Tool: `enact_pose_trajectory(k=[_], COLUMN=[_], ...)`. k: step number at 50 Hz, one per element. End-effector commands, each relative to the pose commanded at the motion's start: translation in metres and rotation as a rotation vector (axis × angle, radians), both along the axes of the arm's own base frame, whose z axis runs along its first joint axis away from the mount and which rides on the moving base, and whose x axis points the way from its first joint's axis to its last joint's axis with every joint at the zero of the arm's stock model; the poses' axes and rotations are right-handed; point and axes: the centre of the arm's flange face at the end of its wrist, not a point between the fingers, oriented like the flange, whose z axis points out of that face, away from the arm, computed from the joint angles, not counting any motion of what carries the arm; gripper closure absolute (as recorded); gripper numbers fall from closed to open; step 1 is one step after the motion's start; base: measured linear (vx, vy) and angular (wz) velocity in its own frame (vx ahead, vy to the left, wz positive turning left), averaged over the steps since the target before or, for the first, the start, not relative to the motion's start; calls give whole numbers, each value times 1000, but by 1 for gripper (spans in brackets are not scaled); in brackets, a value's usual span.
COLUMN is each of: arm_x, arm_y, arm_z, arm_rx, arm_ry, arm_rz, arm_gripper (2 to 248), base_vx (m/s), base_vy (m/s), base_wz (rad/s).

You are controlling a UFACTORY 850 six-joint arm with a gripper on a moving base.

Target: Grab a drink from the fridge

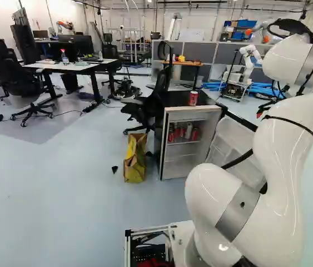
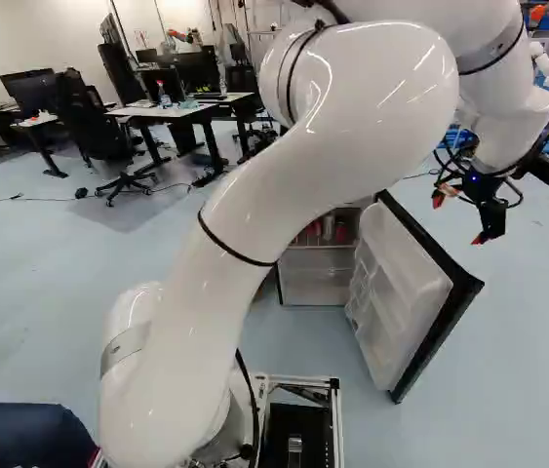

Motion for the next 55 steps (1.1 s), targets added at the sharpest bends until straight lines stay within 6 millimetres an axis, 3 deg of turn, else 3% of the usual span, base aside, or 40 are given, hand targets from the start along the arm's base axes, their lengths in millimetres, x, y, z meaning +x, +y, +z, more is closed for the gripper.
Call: enact_pose_trajectory(k=[27,55], arm_x=[5,1], arm_y=[-8,-5], arm_z=[-40,-40], arm_rx=[38,44], arm_ry=[25,29], arm_rz=[0,-3], arm_gripper=[3,3], base_vx=[0,0], base_vy=[0,0], base_wz=[0,0])
